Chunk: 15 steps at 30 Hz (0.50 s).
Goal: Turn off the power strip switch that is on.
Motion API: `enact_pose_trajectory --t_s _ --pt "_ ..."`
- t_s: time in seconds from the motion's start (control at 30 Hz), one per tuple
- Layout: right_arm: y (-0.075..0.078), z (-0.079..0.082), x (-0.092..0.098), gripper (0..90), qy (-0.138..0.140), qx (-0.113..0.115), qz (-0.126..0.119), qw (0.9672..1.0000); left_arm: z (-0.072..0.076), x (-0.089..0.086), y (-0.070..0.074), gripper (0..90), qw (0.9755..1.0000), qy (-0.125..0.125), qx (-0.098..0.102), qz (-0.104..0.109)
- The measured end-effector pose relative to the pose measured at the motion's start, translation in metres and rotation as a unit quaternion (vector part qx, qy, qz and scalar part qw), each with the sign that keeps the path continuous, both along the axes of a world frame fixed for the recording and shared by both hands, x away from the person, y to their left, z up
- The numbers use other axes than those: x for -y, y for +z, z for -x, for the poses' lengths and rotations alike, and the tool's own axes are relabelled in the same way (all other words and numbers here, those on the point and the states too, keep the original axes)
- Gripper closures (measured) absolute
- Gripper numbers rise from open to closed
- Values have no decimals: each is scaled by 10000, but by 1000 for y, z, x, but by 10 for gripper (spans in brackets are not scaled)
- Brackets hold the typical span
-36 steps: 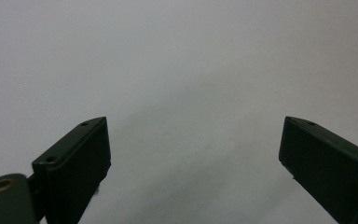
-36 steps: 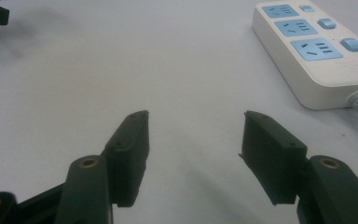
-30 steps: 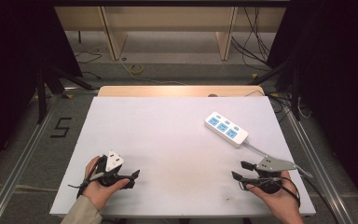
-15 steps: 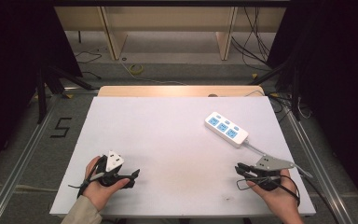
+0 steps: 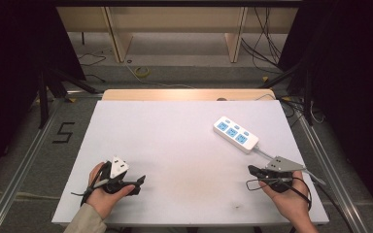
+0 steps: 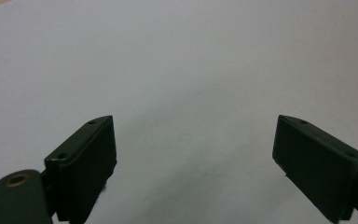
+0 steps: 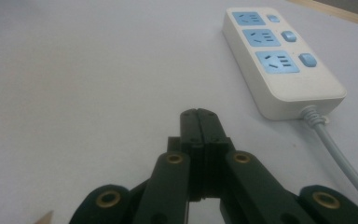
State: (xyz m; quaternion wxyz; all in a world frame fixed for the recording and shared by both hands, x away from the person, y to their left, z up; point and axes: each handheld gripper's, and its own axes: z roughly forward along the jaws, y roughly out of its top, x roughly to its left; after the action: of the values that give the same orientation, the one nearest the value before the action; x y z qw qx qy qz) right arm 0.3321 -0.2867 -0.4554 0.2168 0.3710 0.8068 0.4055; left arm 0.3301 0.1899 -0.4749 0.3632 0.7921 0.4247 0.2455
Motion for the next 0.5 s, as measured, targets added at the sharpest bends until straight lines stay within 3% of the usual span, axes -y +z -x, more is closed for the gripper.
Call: enact_pose_trajectory --t_s 0.5 --pt "7 -15 -7 900 -131 22 36 9999 0 0 0 135 10000 -1 16 -2"
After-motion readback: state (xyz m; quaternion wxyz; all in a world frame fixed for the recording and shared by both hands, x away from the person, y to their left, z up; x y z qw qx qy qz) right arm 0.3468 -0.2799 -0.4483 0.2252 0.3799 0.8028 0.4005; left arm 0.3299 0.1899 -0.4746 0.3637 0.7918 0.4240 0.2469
